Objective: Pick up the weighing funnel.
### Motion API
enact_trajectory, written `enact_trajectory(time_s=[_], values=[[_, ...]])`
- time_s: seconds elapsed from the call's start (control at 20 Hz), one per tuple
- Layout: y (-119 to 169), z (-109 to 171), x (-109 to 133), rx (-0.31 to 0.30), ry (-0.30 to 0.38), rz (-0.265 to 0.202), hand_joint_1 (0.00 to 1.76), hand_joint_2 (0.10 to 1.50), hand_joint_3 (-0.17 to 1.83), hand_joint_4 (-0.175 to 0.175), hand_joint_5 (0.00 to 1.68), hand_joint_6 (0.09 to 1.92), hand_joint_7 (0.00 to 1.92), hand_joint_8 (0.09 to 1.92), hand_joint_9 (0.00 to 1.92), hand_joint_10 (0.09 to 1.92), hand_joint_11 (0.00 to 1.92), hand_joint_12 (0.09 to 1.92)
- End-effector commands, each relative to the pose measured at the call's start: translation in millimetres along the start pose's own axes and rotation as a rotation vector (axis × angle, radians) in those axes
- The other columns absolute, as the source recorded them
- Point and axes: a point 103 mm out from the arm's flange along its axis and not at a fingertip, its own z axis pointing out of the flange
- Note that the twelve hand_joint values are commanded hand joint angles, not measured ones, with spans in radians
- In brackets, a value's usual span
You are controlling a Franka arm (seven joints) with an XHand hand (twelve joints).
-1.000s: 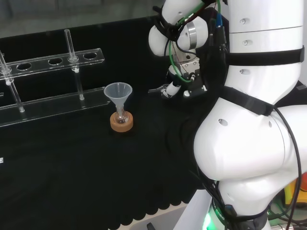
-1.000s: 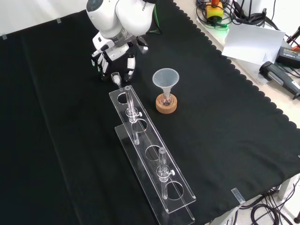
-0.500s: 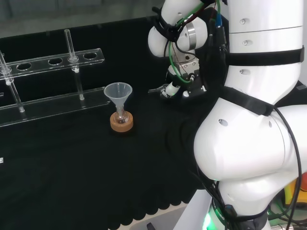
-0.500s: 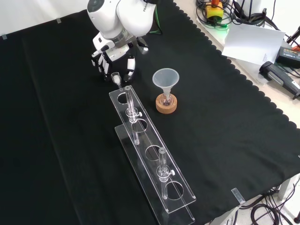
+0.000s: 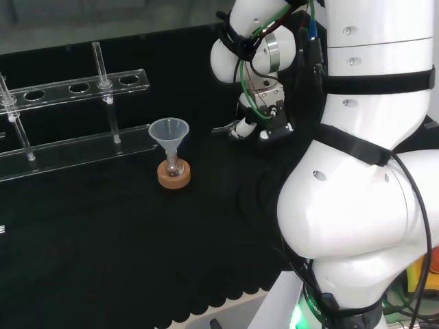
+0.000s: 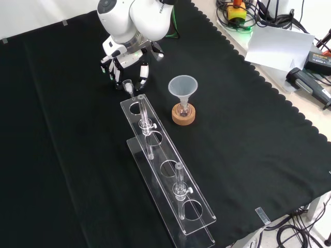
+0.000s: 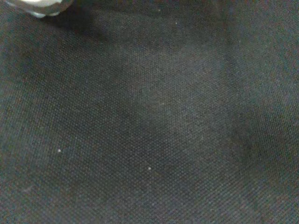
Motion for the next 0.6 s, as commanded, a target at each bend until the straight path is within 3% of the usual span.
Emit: enact_trajectory(time_s=[0.05, 0.6], values=[[1.1, -0.5, 1.5, -0.011, 0.000, 0.005, 0.81, 0.61, 0.48, 0.175, 1.05, 0.17, 1.14, 0.19, 0.77, 0.37, 0.00, 1.23], [4.1, -0.8, -0.5, -0.012, 0.010, 0.009, 0.84, 0.60, 0.52, 0.175, 1.13, 0.23, 1.24, 0.18, 0.88, 0.33, 0.00, 1.32]])
